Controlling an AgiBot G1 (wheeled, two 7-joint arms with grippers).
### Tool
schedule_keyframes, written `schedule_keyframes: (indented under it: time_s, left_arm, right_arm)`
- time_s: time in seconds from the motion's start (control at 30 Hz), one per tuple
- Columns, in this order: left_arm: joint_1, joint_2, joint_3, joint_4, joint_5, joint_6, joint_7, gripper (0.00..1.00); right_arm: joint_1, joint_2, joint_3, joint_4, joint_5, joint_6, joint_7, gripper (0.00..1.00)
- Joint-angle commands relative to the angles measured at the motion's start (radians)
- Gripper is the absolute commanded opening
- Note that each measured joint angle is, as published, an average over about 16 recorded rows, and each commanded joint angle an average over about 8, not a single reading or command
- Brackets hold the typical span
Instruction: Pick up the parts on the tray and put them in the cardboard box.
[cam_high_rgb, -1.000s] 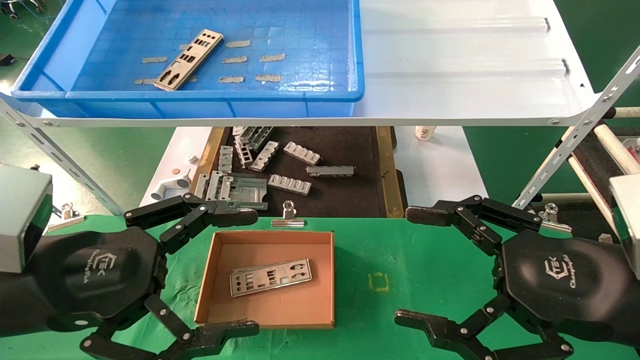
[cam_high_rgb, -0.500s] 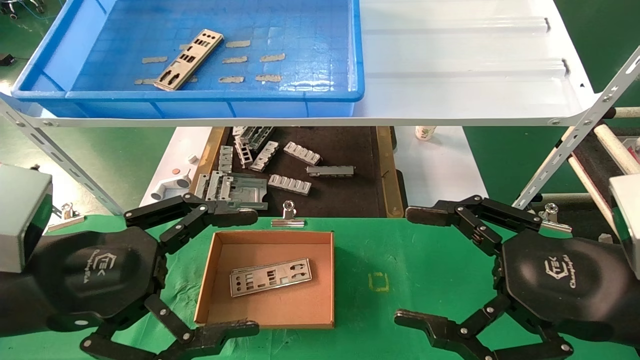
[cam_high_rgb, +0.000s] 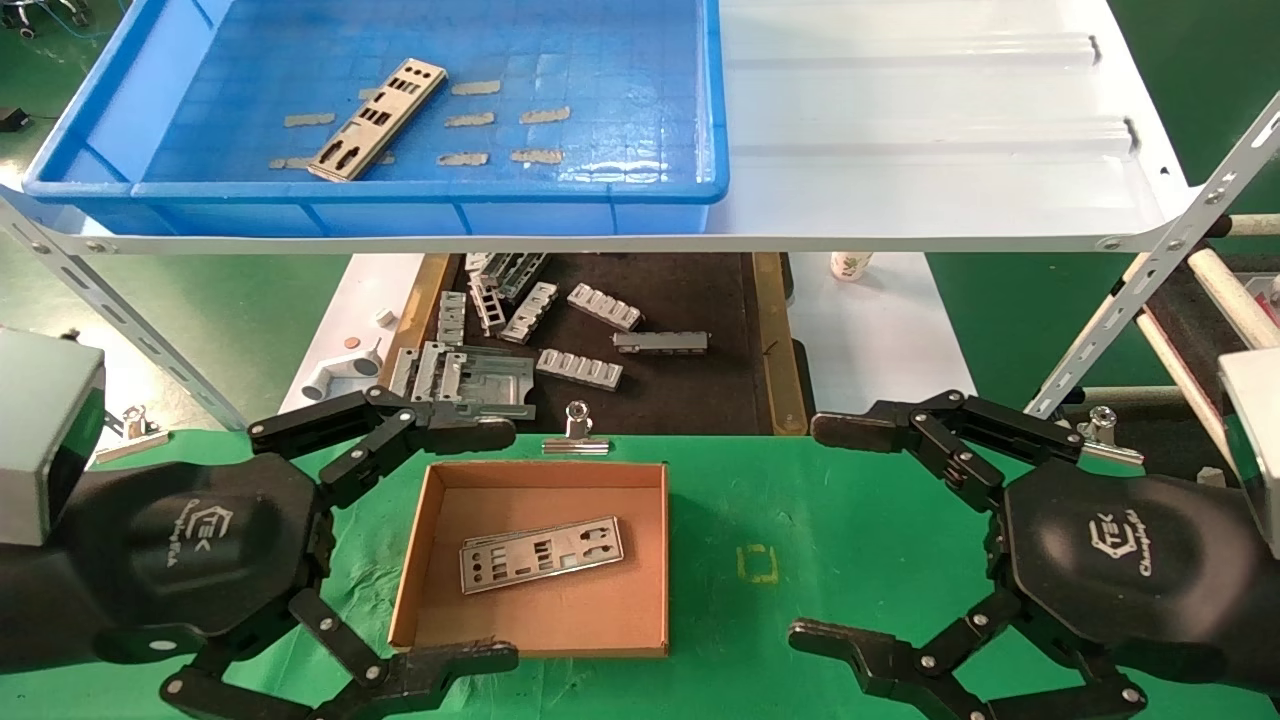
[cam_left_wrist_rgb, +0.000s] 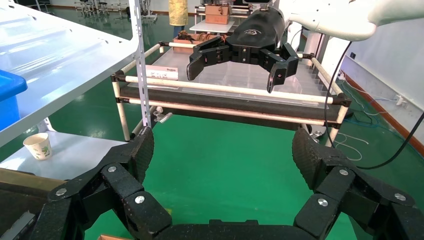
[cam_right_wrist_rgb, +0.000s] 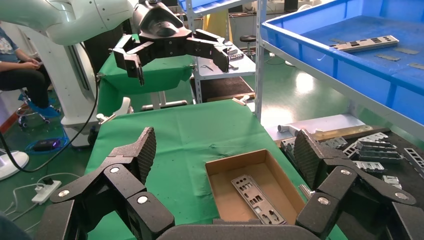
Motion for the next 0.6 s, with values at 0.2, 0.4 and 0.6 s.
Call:
schedule_keyframes:
  time_s: [0.2,0.4,0.6]
  left_arm:
    - [0.000,0.000,0.000,0.000,0.000,0.000,0.000,1.00]
    - [0.000,0.000,0.000,0.000,0.000,0.000,0.000,1.00]
    - [0.000,0.000,0.000,0.000,0.000,0.000,0.000,1.00]
  right_arm:
    - [0.000,0.000,0.000,0.000,0.000,0.000,0.000,1.00]
    - [0.000,0.000,0.000,0.000,0.000,0.000,0.000,1.00]
    - [0.000,0.000,0.000,0.000,0.000,0.000,0.000,1.00]
